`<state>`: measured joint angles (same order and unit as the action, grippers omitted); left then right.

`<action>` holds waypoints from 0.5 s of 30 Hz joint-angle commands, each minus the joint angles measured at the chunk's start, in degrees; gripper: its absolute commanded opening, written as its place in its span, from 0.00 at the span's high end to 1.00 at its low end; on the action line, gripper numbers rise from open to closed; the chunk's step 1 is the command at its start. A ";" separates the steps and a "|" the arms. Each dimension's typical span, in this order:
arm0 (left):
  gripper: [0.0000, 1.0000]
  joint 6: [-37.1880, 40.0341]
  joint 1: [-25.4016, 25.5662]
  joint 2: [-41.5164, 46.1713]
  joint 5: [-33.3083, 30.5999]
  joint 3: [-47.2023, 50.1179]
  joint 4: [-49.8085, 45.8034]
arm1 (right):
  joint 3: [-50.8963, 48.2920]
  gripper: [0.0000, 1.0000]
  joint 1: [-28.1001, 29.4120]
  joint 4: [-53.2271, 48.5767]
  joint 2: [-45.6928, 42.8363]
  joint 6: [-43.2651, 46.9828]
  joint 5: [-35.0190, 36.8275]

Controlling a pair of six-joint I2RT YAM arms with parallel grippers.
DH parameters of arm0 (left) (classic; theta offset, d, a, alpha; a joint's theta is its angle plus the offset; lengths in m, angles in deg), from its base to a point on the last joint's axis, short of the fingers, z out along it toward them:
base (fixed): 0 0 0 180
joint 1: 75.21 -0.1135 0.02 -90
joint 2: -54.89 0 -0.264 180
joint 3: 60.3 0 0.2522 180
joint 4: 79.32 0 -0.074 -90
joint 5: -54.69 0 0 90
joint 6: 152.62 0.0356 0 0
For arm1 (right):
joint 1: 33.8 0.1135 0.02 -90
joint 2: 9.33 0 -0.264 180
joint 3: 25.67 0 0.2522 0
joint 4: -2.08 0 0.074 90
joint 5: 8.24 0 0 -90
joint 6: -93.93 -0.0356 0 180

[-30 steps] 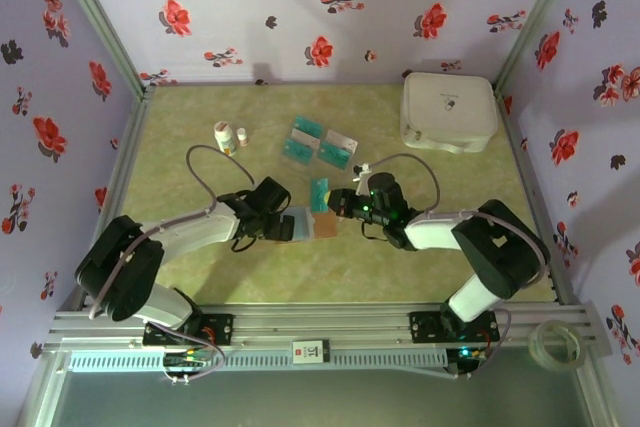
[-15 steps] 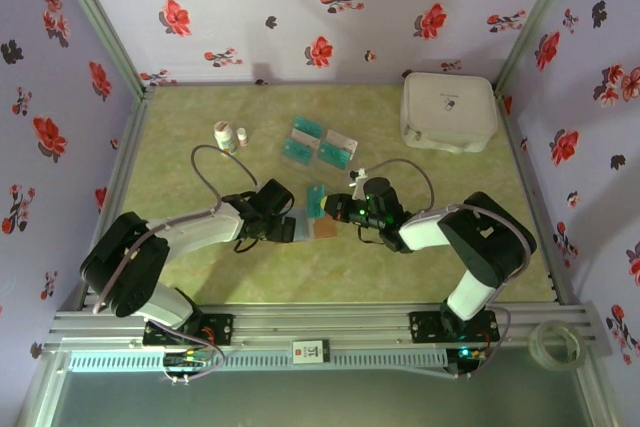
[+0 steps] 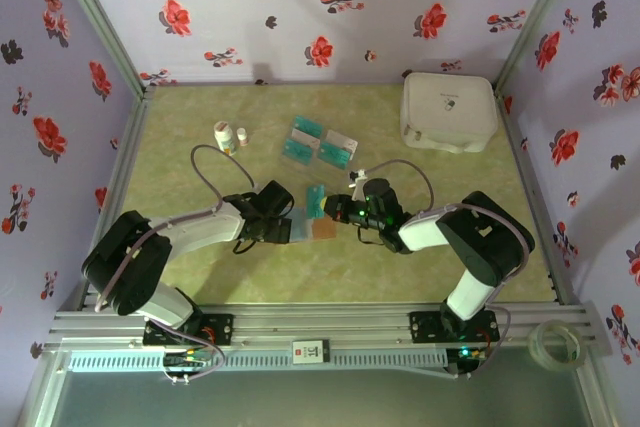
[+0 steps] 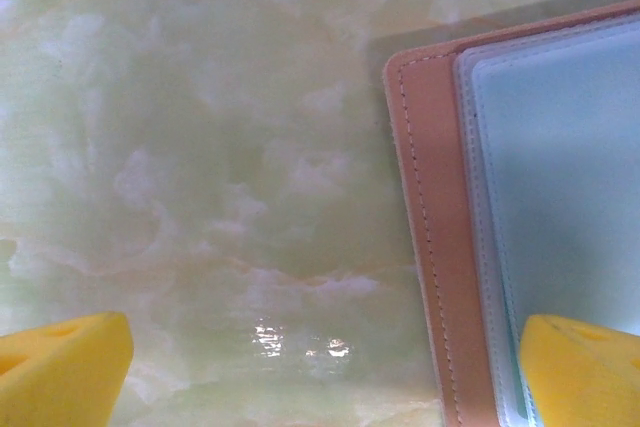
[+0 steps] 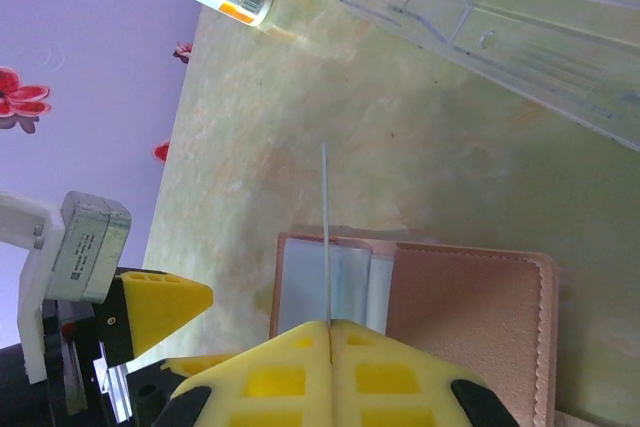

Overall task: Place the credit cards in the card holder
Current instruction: Insert the credit card into the card slot.

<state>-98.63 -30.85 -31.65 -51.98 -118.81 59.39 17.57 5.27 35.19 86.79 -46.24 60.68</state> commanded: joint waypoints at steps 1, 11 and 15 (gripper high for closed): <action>0.00 -1.40 0.02 -0.91 -2.84 -0.79 -2.60 | -1.05 1.00 0.66 1.99 -0.23 -0.64 -0.58; 0.00 -1.88 -0.15 -0.25 -3.11 -0.29 -2.63 | -0.64 1.00 2.13 4.29 1.86 -0.45 -2.89; 0.00 -2.08 -0.16 -0.13 -3.25 -0.07 -2.79 | -1.16 1.00 2.41 6.13 2.89 -0.79 -2.92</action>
<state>-99.72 -30.85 -31.65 -52.94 -118.81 59.04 17.06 7.21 37.66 88.61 -46.27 58.77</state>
